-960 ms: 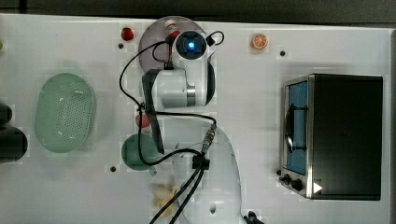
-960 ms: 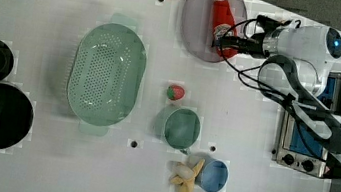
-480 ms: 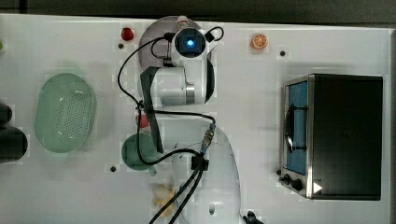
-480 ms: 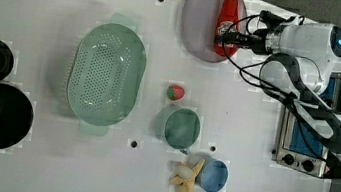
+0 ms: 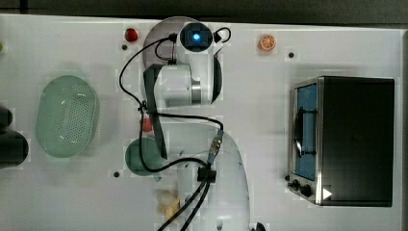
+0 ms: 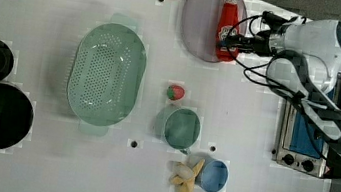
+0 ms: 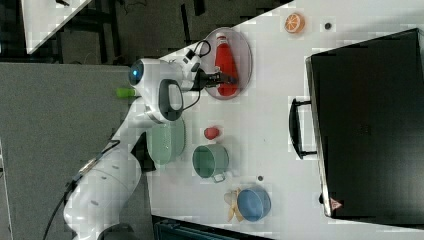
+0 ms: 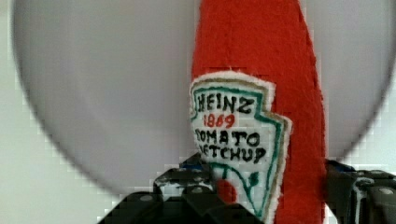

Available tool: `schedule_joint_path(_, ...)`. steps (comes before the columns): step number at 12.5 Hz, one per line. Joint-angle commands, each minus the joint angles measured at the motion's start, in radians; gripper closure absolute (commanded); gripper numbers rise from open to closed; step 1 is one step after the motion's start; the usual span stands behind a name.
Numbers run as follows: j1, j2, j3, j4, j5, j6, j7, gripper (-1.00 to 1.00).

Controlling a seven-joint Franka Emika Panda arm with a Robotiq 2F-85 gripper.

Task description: Pick ketchup from plate and place it on table.

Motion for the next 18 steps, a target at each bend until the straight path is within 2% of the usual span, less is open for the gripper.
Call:
schedule_joint_path(1,-0.024,-0.146,-0.003,0.094,0.013,-0.13,0.005,-0.26)
schedule_joint_path(5,-0.07,-0.271,-0.004,0.094,0.09,-0.308,0.082,-0.27)
schedule_joint_path(8,-0.099,-0.385,-0.014,0.05,0.092,-0.414,0.098,-0.26)
schedule_joint_path(10,-0.108,-0.469,-0.023,-0.034,0.092,-0.46,0.117,-0.27)
schedule_joint_path(13,-0.109,-0.584,-0.037,-0.206,0.092,-0.428,0.195,-0.26)
schedule_joint_path(18,-0.109,-0.676,-0.046,-0.499,0.092,-0.201,0.223,-0.27)
